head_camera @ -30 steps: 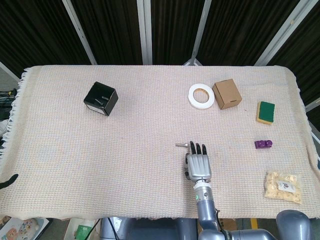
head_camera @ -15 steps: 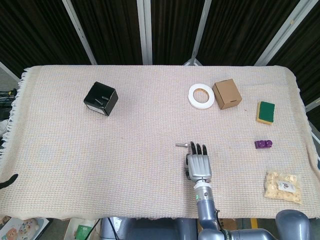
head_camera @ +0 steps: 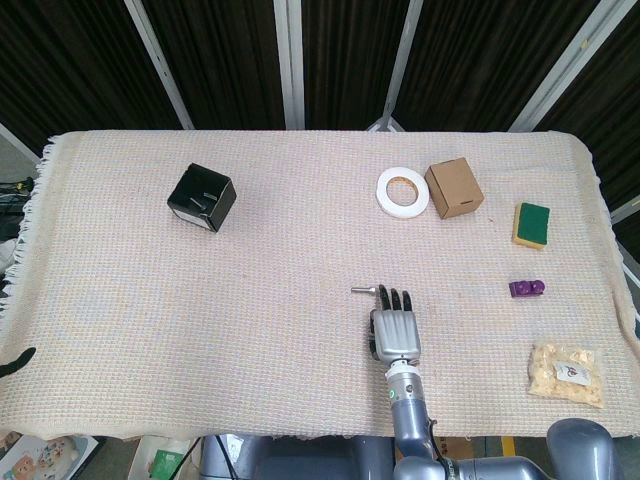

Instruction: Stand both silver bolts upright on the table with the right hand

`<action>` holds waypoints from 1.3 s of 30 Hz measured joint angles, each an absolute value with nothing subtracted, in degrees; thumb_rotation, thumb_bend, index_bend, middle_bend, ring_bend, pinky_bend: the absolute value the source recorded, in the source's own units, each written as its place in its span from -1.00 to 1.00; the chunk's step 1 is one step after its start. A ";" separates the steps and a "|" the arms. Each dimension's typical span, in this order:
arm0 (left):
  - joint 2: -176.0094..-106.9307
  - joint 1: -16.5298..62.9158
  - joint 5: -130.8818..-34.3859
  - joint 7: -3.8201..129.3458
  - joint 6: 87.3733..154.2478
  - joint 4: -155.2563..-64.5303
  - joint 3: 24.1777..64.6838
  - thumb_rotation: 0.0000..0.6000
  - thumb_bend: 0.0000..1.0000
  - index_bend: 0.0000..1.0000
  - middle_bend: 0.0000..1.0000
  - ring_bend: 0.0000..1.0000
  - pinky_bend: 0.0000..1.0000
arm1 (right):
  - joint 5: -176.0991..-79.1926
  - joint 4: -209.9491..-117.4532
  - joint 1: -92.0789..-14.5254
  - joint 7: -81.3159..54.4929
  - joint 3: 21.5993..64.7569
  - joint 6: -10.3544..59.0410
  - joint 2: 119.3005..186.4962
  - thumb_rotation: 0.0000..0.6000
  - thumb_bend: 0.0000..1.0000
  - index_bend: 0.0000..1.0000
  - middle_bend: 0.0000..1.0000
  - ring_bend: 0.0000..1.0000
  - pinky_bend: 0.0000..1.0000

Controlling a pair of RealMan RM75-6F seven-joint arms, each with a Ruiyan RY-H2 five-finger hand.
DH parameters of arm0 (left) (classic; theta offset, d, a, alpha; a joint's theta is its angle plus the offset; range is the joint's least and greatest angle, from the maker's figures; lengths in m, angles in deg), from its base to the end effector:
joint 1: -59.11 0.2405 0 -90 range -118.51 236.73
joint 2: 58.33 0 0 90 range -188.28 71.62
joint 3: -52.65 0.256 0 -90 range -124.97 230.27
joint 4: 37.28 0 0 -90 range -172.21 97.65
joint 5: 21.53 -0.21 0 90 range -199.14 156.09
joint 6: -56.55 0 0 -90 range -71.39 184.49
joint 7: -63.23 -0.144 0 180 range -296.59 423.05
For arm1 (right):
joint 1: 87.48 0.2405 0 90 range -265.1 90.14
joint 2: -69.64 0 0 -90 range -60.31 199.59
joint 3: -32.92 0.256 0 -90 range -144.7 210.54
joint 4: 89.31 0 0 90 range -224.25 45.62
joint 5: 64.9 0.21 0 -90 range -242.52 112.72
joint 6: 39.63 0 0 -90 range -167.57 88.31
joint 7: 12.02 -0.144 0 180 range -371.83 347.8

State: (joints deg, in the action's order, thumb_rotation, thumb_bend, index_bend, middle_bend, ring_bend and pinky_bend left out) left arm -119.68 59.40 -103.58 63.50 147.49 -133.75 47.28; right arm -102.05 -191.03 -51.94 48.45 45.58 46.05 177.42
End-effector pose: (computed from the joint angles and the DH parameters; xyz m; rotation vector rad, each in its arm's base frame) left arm -0.3155 0.1599 0.1910 -1.1908 -0.8895 -0.9144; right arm -0.1174 -0.2523 -0.0626 1.5840 -1.1223 0.5495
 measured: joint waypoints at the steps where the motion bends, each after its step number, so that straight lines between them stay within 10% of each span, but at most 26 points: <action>1: -119.68 59.38 -103.57 63.49 147.45 -133.74 47.28 1.00 -0.71 -0.68 -0.81 -1.00 -0.89 | -102.02 -191.01 -51.94 48.40 45.59 46.04 177.41 1.00 -0.33 0.14 -1.00 -1.00 -1.00; 39: -119.82 59.36 -103.79 62.99 147.59 -133.79 47.42 1.00 -0.71 -0.67 -0.81 -1.00 -0.89 | -102.86 -195.98 -52.43 45.14 46.19 45.78 175.03 1.00 -0.14 0.27 -1.00 -1.00 -1.00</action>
State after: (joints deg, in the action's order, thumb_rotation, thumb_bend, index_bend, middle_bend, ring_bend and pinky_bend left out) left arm -119.82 59.36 -103.79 62.99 147.59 -133.79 47.42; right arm -102.86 -195.98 -52.43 45.14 46.19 45.78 175.03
